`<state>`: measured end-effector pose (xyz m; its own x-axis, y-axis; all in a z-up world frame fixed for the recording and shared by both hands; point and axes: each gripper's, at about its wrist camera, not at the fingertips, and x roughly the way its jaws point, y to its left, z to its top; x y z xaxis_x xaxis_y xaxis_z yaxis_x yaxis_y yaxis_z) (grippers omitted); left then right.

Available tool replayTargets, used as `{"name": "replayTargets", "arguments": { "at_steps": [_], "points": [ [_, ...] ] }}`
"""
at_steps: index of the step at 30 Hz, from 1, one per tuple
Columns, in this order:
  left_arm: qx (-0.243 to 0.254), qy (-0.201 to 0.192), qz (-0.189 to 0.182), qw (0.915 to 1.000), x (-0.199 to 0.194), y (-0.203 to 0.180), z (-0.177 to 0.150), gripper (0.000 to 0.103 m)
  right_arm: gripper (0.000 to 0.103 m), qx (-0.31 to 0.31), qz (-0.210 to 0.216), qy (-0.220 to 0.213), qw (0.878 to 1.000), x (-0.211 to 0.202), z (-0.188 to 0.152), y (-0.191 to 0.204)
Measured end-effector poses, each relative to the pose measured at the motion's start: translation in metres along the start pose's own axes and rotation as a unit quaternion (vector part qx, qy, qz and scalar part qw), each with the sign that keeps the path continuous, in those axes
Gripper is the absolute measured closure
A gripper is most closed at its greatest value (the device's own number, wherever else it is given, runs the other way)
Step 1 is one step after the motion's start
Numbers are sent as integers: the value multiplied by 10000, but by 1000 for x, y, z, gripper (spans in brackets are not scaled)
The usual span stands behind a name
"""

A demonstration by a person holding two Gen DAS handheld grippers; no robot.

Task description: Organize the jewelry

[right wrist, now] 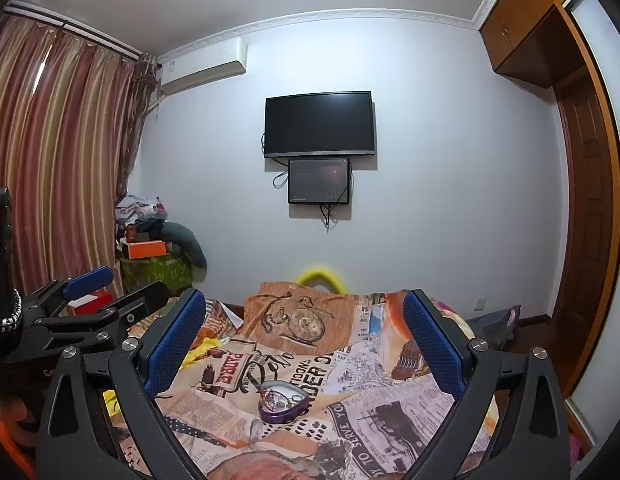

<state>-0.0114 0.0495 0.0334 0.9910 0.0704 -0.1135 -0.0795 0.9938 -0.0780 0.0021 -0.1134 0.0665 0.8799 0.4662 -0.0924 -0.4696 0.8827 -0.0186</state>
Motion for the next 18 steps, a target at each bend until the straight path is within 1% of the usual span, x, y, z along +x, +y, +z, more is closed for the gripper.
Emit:
{"name": "replayTargets", "arguments": {
  "at_steps": [13,18],
  "points": [
    [36,80,-171,9998,4,1,0,4,5,67,-6,82,9999,3,0,-3],
    [44,74,-161,9998,4,0,-1,4,5,109,-22,106,9999,3,-2,-4]
  ]
}}
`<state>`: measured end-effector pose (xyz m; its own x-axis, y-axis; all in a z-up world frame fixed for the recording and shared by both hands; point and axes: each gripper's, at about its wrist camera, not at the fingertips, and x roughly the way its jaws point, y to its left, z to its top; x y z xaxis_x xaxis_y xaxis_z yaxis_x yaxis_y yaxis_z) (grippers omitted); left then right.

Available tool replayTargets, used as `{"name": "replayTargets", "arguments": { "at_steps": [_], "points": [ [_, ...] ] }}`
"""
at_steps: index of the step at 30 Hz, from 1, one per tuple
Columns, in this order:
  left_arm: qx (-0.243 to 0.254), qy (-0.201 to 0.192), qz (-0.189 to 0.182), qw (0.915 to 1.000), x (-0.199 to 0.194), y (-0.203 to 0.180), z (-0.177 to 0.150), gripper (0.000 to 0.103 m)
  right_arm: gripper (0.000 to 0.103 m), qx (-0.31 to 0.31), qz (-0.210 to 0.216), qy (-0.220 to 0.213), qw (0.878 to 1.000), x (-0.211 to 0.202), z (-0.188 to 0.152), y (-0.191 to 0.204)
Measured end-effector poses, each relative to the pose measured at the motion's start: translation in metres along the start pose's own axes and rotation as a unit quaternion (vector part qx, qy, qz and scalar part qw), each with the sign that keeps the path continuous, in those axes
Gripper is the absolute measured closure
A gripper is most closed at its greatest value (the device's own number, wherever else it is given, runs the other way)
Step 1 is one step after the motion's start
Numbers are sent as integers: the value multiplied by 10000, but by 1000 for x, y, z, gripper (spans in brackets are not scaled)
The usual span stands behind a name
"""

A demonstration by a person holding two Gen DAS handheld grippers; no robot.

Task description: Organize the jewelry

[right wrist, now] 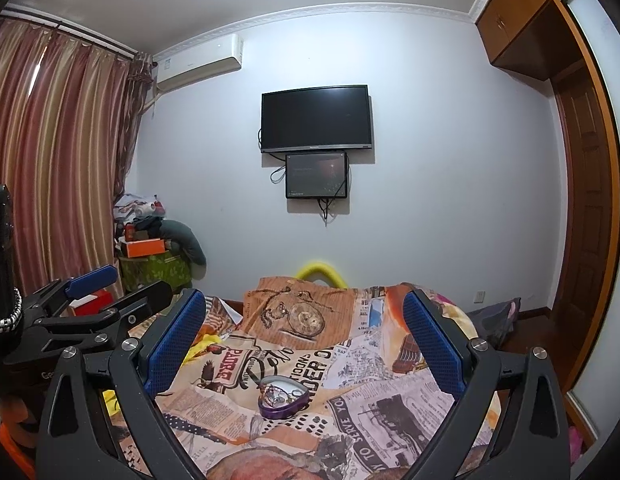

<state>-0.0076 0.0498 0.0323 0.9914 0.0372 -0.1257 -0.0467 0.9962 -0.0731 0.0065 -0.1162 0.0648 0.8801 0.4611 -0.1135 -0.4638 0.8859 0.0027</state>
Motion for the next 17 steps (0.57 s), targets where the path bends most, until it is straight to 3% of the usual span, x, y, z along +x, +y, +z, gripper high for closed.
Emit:
{"name": "replayTargets", "arguments": {
  "at_steps": [17],
  "points": [
    [14,94,-64,9999,8,2,-6,1,5,51,-41,115,9999,5,-3,-3]
  ]
}}
